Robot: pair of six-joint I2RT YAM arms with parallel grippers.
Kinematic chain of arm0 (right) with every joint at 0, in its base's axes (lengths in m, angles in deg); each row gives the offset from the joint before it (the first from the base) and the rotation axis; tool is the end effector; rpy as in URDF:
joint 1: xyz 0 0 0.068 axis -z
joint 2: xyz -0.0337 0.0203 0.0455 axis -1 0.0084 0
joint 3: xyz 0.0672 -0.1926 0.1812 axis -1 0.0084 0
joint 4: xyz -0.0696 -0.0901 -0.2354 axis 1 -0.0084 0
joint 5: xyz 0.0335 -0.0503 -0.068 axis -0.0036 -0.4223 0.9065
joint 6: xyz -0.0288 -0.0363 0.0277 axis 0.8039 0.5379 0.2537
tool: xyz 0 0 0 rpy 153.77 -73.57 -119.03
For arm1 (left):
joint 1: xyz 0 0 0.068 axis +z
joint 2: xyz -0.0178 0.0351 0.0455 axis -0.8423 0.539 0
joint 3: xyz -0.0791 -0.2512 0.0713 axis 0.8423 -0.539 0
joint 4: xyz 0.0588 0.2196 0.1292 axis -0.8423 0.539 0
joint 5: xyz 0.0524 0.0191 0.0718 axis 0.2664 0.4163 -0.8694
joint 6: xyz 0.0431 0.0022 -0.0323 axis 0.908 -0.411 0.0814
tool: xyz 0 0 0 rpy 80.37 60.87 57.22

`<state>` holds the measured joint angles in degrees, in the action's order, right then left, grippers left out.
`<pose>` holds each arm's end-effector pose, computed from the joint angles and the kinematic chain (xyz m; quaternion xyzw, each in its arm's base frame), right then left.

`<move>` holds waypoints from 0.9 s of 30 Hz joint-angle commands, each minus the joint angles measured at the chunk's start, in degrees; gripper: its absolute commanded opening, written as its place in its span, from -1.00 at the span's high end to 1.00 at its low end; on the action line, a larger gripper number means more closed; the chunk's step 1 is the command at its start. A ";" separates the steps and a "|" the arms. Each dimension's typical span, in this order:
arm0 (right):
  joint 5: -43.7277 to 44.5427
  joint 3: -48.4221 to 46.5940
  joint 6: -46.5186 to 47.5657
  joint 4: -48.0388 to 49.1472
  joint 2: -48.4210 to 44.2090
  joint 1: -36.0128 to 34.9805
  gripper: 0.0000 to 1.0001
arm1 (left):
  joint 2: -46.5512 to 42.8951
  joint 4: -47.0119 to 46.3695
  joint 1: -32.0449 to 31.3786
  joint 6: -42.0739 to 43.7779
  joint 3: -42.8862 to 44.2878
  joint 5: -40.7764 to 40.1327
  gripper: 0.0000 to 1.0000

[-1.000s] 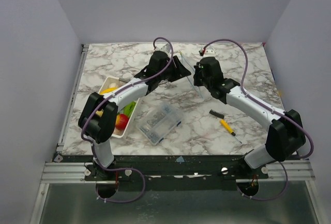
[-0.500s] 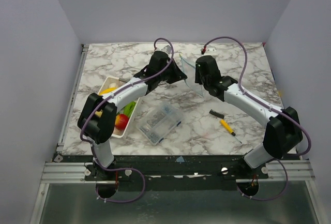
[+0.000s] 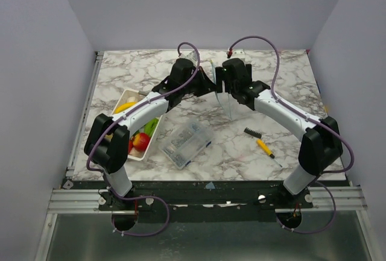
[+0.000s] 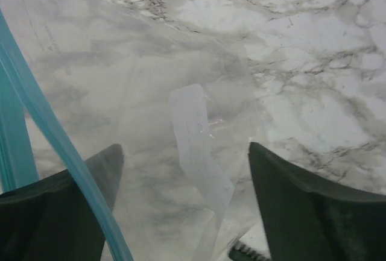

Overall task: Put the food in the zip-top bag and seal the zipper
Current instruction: Open the zipper of the food storage bag at the center of the board.

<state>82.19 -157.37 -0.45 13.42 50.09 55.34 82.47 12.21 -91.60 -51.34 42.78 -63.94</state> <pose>0.3195 0.1959 0.3011 -0.0385 0.8630 -0.0208 0.5032 0.3306 -0.2370 0.2950 -0.0465 0.8244 -0.4637 0.3214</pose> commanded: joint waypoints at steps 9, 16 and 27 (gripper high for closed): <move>1.27 0.36 2.02 0.91 -1.81 -0.81 0.63 | -0.70 3.34 -0.04 4.26 0.94 -1.67 1.00; 1.74 5.76 2.93 7.06 -6.47 -0.80 0.69 | -0.03 3.90 1.52 4.44 0.07 -0.73 1.00; 7.12 3.71 4.58 5.44 -4.15 -0.80 0.99 | 0.70 4.02 4.22 5.36 -0.75 1.53 1.00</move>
<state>84.42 -152.47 2.47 17.70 45.59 54.95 82.52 15.58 -89.50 -47.34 42.68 -64.12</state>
